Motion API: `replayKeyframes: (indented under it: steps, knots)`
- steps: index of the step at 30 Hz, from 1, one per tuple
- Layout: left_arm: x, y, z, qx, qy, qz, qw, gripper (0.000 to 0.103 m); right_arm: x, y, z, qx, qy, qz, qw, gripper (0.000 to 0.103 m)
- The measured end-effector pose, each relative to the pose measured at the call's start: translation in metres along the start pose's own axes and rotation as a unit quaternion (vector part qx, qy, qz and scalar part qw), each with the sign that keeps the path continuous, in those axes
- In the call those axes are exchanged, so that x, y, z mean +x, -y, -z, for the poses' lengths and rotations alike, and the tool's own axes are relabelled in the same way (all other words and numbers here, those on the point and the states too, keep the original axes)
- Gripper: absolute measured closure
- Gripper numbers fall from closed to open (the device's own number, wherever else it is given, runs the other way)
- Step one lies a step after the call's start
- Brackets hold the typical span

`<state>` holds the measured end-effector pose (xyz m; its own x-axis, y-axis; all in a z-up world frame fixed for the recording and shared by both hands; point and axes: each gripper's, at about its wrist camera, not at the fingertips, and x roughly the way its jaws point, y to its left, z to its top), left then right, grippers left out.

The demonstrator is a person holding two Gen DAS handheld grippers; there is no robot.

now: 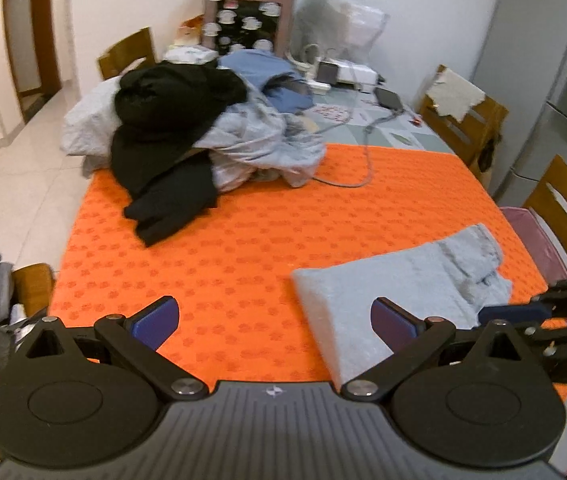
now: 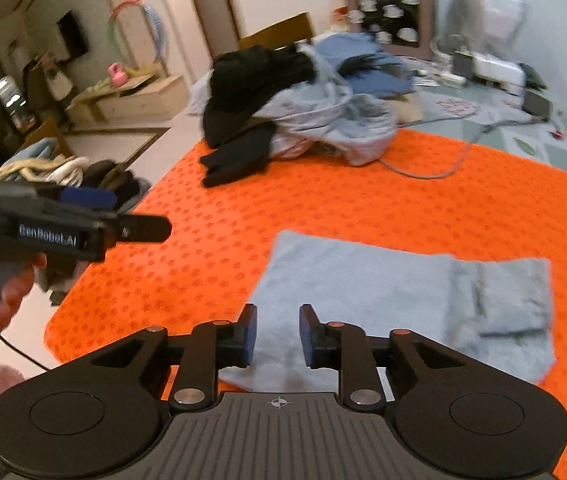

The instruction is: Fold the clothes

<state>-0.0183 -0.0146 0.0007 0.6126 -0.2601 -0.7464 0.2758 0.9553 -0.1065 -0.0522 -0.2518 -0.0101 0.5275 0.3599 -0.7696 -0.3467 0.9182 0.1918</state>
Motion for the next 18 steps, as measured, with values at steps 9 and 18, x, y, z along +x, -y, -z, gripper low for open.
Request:
replayKeyframes:
  steps: [9,18]
  knots:
    - [0.029,0.06,0.006,0.06,-0.011,0.056,0.9966,0.001,-0.028,0.057,0.024,0.062,-0.003,0.088,0.994,0.072]
    - [0.051,0.116,0.015,0.092,-0.026,0.062,0.9935,0.001,-0.05,0.116,0.04,0.096,-0.002,0.132,0.987,0.068]
